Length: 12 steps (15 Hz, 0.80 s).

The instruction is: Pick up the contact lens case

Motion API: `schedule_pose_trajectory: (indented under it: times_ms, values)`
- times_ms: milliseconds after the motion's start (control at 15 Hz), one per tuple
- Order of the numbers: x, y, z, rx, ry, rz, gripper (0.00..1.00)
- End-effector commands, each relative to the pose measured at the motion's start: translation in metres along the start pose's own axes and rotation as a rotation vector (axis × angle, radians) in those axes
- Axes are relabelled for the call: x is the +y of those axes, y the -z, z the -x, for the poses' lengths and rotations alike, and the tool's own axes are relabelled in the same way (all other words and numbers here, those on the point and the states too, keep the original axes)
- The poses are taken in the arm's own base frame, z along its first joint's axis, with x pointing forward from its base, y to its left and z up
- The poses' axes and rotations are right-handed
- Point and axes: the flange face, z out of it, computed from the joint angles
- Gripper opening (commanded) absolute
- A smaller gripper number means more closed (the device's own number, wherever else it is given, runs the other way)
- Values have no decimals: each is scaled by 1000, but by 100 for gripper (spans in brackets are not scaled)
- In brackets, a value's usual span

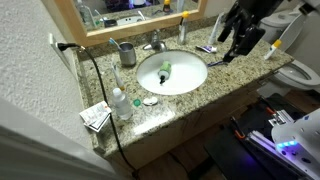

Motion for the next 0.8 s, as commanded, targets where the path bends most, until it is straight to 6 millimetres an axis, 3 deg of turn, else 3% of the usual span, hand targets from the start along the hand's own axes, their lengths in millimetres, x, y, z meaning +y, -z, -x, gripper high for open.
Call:
schedule_pose_trajectory:
  times_ms: [0,67,133,400,533,733]
  values:
    - [-39,-34,-44,105,97,20,100]
    - [-43,-35,-52,126,93,12,100]
    - [-42,-23,-37,100,87,28,100]
    - [-43,-45,-49,58,95,6,100]
    - [-34,-85,-69,46,93,-74,100]
    - [-34,-125,-100,148,82,-111,100]
